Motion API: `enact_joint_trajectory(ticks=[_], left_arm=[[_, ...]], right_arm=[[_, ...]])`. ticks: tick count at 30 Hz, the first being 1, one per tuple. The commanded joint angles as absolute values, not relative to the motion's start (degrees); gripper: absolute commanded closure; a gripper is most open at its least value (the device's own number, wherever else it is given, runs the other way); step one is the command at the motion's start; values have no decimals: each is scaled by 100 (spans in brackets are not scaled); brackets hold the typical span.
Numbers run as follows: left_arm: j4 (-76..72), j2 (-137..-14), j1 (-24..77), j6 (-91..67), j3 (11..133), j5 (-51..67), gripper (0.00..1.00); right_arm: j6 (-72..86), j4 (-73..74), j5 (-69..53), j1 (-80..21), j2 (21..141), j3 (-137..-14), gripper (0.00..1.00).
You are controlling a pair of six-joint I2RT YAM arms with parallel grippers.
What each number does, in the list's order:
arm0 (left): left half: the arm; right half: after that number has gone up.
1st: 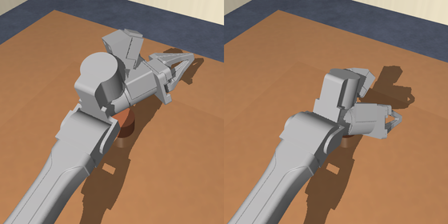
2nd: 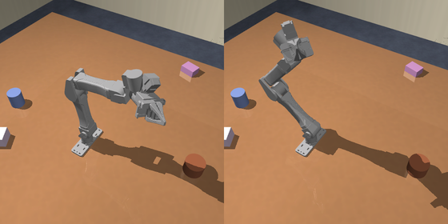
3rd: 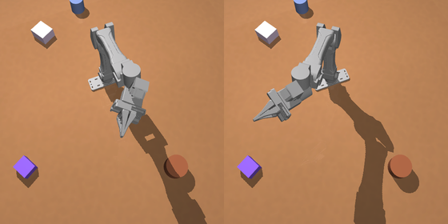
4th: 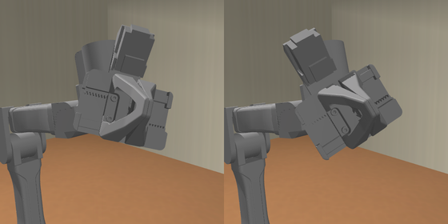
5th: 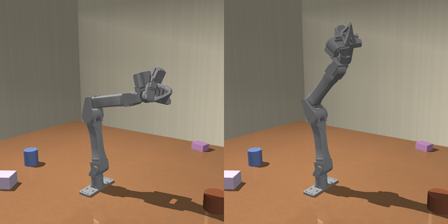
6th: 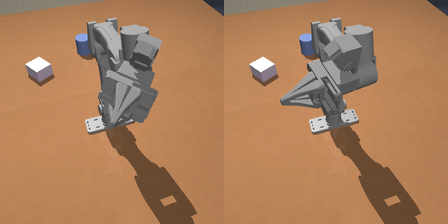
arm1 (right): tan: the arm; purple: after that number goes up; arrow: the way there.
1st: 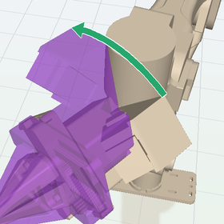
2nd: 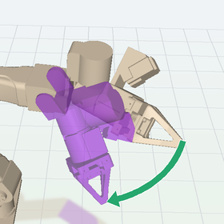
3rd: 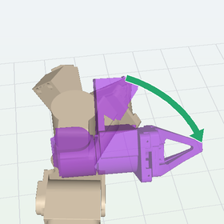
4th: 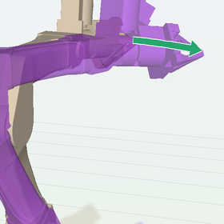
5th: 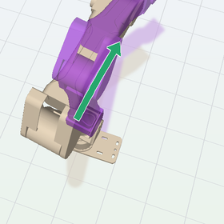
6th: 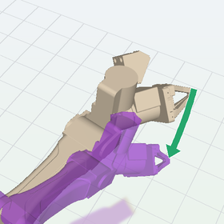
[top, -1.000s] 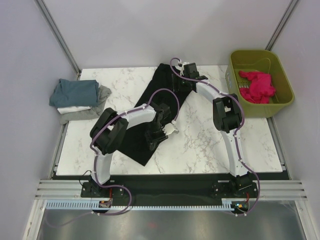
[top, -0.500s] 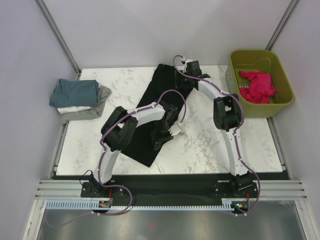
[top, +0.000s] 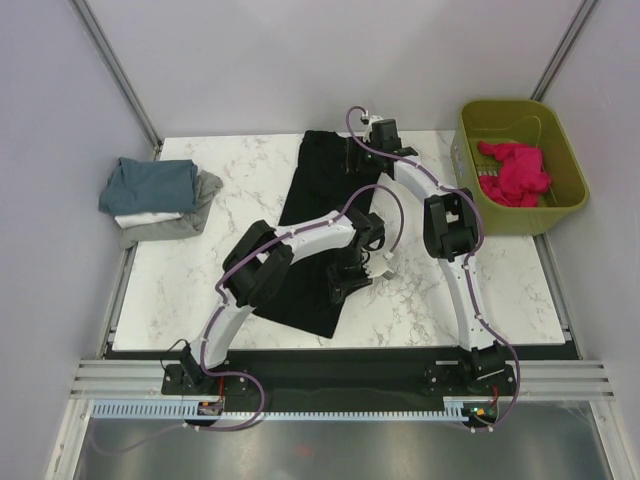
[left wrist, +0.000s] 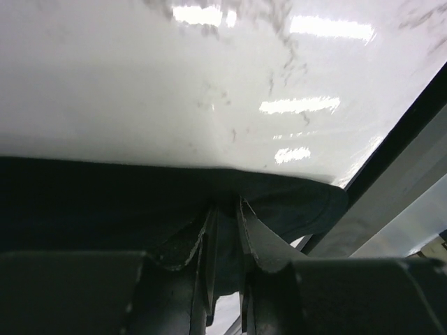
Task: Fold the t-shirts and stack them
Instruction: Fold the tshirt
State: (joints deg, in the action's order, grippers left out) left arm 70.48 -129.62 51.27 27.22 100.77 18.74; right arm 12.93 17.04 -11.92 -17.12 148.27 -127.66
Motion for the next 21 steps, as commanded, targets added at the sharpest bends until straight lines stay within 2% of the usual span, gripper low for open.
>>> enact_joint_trajectory(ticks=[1, 8, 21], left_arm=[[6671, -13411, 5247, 2892, 10598, 2083, 76], [6715, -13737, 5414, 2848, 11425, 2030, 75], [6416, -13869, 5686, 2672, 11610, 2136, 74]], right_arm=[[1494, 1433, -1476, -1758, 14994, -13131, 16], [1608, 1292, -1564, -1749, 15135, -13377, 16], [1582, 1204, -1547, -1696, 15074, -13421, 14]])
